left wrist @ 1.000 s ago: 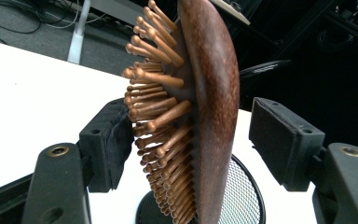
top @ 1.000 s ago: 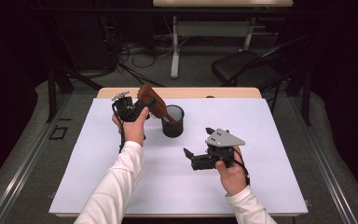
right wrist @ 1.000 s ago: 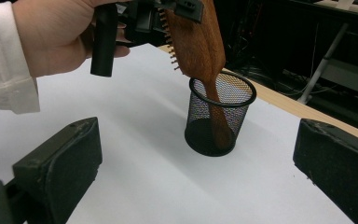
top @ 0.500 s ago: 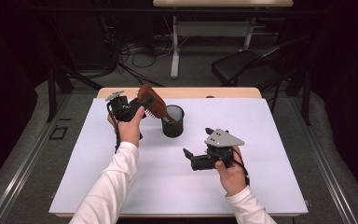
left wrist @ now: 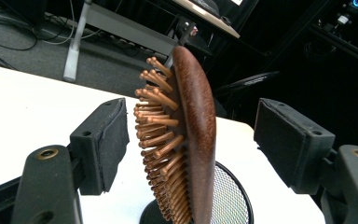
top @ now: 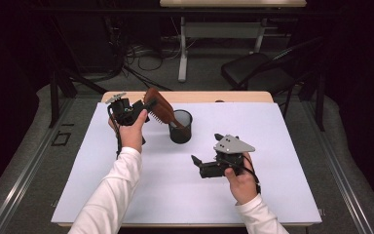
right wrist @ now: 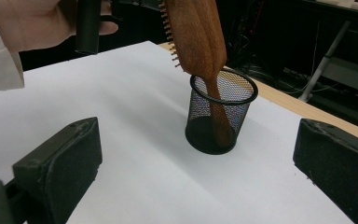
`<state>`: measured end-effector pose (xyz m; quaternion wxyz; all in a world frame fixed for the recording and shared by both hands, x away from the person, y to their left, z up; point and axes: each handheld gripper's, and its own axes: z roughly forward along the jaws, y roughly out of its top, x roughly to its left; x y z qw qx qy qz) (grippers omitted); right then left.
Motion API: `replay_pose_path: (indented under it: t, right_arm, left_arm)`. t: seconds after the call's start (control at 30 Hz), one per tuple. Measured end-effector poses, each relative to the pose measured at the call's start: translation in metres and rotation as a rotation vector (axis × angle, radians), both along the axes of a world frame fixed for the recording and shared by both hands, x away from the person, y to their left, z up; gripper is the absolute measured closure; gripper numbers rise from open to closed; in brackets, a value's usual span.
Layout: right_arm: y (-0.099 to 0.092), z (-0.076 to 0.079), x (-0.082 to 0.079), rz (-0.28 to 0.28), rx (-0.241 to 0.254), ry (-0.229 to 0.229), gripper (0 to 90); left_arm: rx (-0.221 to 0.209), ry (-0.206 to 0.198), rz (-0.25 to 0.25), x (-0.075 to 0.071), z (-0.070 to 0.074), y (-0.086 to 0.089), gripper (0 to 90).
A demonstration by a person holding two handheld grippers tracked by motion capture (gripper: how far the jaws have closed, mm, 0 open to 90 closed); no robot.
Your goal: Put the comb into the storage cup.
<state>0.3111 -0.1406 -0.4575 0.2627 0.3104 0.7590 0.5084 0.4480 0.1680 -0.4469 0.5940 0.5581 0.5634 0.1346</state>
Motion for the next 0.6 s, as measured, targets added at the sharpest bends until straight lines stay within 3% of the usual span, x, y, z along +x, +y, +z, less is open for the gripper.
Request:
replay_pose_path:
  t: [0.6]
  right_arm:
    - [0.0,0.0,0.0,-0.003,-0.002,-0.003,1.0]
  left_arm:
    - [0.0,-0.051,-0.029,-0.011,0.024,0.018,28.5]
